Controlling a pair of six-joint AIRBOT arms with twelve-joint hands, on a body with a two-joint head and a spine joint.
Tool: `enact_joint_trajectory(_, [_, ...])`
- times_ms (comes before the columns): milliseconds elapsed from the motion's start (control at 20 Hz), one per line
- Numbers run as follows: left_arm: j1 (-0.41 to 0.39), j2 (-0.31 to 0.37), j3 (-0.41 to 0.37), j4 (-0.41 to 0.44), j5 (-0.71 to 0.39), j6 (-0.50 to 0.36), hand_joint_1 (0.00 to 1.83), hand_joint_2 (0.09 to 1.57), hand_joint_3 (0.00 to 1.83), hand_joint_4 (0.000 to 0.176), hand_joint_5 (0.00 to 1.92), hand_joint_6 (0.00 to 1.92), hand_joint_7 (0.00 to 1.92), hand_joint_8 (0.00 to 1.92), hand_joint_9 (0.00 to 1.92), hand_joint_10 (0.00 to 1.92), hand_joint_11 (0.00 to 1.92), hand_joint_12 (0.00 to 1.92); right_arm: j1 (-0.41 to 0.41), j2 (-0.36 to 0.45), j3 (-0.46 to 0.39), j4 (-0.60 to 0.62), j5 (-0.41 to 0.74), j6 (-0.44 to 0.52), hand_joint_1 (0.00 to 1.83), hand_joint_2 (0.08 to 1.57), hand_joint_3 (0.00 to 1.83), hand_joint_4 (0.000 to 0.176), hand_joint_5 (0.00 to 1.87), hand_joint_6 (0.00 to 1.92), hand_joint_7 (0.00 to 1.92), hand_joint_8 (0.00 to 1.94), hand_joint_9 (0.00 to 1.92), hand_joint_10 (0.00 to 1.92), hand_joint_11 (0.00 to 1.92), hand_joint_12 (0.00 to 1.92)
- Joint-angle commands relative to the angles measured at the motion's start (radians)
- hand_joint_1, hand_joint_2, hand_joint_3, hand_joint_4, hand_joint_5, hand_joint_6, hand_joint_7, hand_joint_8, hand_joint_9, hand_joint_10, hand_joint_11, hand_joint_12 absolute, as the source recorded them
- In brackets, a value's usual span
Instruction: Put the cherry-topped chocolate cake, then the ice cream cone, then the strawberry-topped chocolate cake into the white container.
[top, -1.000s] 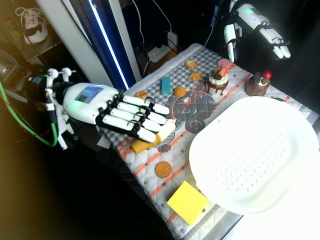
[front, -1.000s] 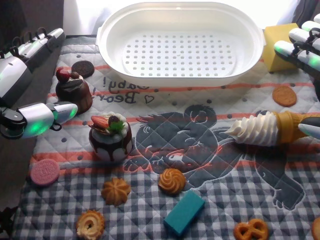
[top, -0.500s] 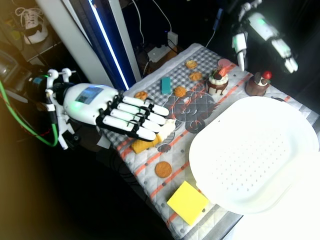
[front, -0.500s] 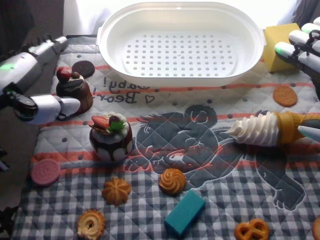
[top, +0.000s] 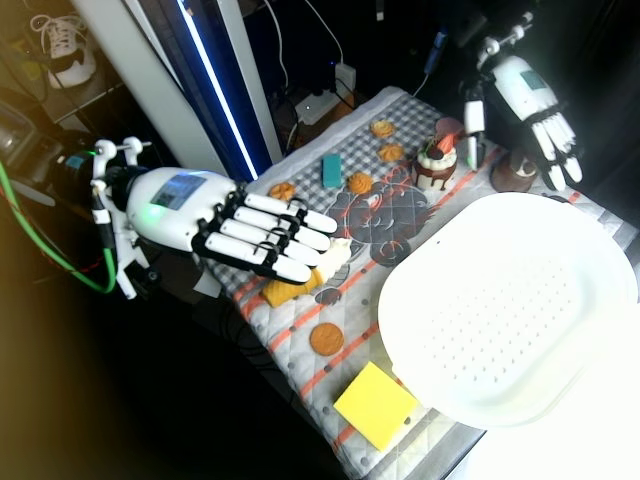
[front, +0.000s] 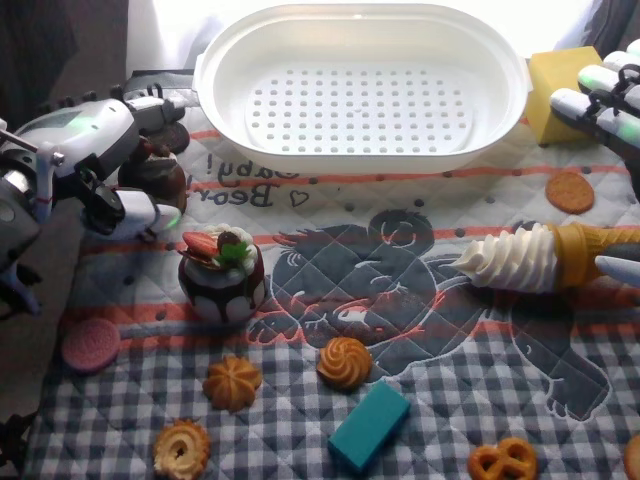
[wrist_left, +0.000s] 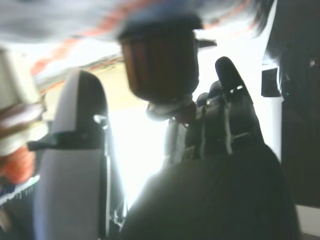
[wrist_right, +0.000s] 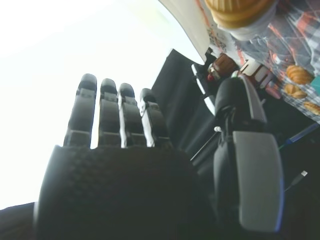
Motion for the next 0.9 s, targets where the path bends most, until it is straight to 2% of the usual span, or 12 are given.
enact_joint_trajectory(0, [-0.002, -0.006, 0.006, 0.014, -0.041, 0.006, 1.32, 1.17, 0.02, 0.000, 0.57, 0.54, 0.70, 1.35, 0.68, 1.86, 0.80, 1.92, 0.007, 0.004, 0.005, -0.007, 0.125, 0.002, 0.47, 1.16, 0.00, 0.040, 0.00, 0.00, 0.00, 0.00, 0.00, 0.00, 0.00, 0.00])
enact_joint_trajectory(50, [-0.003, -0.007, 0.010, 0.009, -0.039, 0.006, 1.23, 1.24, 0.02, 0.000, 0.63, 1.12, 0.75, 1.56, 0.71, 1.91, 0.88, 1.92, 0.006, 0.004, 0.005, -0.006, 0.125, 0.002, 0.51, 1.17, 0.00, 0.050, 0.00, 0.00, 0.00, 0.00, 0.00, 0.00, 0.00, 0.00])
enact_joint_trajectory(200, [-0.002, -0.004, 0.012, 0.002, -0.041, 0.006, 1.12, 1.30, 0.01, 0.000, 0.62, 1.51, 0.66, 1.61, 0.61, 1.91, 0.76, 1.92, 0.002, 0.004, 0.005, -0.003, 0.125, 0.004, 0.46, 1.16, 0.00, 0.048, 0.00, 0.00, 0.00, 0.00, 0.00, 0.00, 0.00, 0.00])
enact_joint_trajectory(250, [-0.002, -0.002, 0.008, 0.005, -0.048, 0.006, 1.26, 1.31, 0.01, 0.000, 0.56, 1.57, 0.61, 1.60, 0.62, 1.74, 0.58, 1.92, 0.001, 0.004, 0.005, -0.002, 0.125, 0.004, 0.45, 1.17, 0.00, 0.045, 0.00, 0.00, 0.00, 0.00, 0.00, 0.00, 0.00, 0.00])
enact_joint_trajectory(400, [-0.016, 0.019, -0.029, 0.051, -0.078, 0.006, 1.30, 1.30, 0.00, 0.000, 0.56, 1.52, 0.62, 1.54, 0.67, 1.70, 0.63, 1.92, 0.000, 0.004, 0.005, -0.002, 0.125, 0.006, 0.48, 1.17, 0.00, 0.057, 0.00, 0.00, 0.00, 0.00, 0.00, 0.00, 0.01, 0.01])
enact_joint_trajectory(450, [-0.019, 0.023, -0.036, 0.060, -0.083, 0.006, 1.15, 1.31, 0.00, 0.000, 0.59, 1.54, 0.65, 1.58, 0.58, 1.83, 0.68, 1.92, 0.000, 0.004, 0.005, -0.002, 0.125, 0.007, 0.47, 1.16, 0.00, 0.063, 0.00, 0.00, 0.00, 0.00, 0.00, 0.00, 0.00, 0.00])
enact_joint_trajectory(500, [-0.021, 0.024, -0.038, 0.063, -0.085, 0.006, 1.13, 1.31, 0.00, 0.000, 0.59, 1.52, 0.66, 1.60, 0.59, 1.87, 0.73, 1.92, 0.000, 0.004, 0.005, -0.002, 0.125, 0.007, 0.44, 1.16, 0.00, 0.040, 0.00, 0.00, 0.00, 0.00, 0.00, 0.00, 0.00, 0.00])
enact_joint_trajectory(550, [-0.026, 0.030, -0.046, 0.072, -0.091, 0.006, 1.12, 1.31, 0.00, 0.002, 0.58, 1.55, 0.66, 1.58, 0.55, 1.85, 0.71, 1.92, 0.000, 0.004, 0.005, -0.001, 0.125, 0.007, 0.43, 1.16, 0.00, 0.060, 0.00, 0.00, 0.00, 0.00, 0.00, 0.00, 0.00, 0.00])
enact_joint_trajectory(650, [-0.051, 0.050, -0.071, 0.110, -0.103, 0.005, 1.12, 1.29, 0.00, 0.025, 0.65, 1.51, 0.66, 1.50, 0.50, 1.71, 0.53, 1.92, -0.002, 0.004, 0.005, -0.001, 0.125, 0.009, 0.47, 1.17, 0.00, 0.048, 0.00, 0.00, 0.00, 0.00, 0.00, 0.00, 0.00, 0.00])
enact_joint_trajectory(700, [-0.064, 0.058, -0.081, 0.126, -0.105, 0.005, 1.12, 1.30, 0.00, 0.024, 0.65, 1.51, 0.65, 1.55, 0.49, 1.79, 0.55, 1.92, -0.002, 0.004, 0.005, -0.001, 0.125, 0.010, 0.48, 1.17, 0.00, 0.042, 0.00, 0.00, 0.00, 0.00, 0.00, 0.00, 0.00, 0.00])
enact_joint_trajectory(750, [-0.084, 0.067, -0.092, 0.151, -0.106, 0.005, 1.27, 1.28, 0.01, 0.000, 0.61, 1.48, 0.64, 1.51, 0.65, 1.68, 0.66, 1.92, -0.002, 0.004, 0.005, 0.001, 0.125, 0.011, 0.47, 1.17, 0.00, 0.038, 0.00, 0.00, 0.00, 0.00, 0.00, 0.00, 0.00, 0.00])
enact_joint_trajectory(850, [-0.120, 0.079, -0.106, 0.186, -0.104, 0.005, 1.31, 1.27, 0.00, 0.000, 0.61, 1.43, 0.65, 1.52, 0.71, 1.64, 0.72, 1.92, -0.003, 0.004, 0.005, 0.002, 0.125, 0.011, 0.47, 1.17, 0.00, 0.053, 0.00, 0.00, 0.00, 0.00, 0.00, 0.00, 0.00, 0.00])
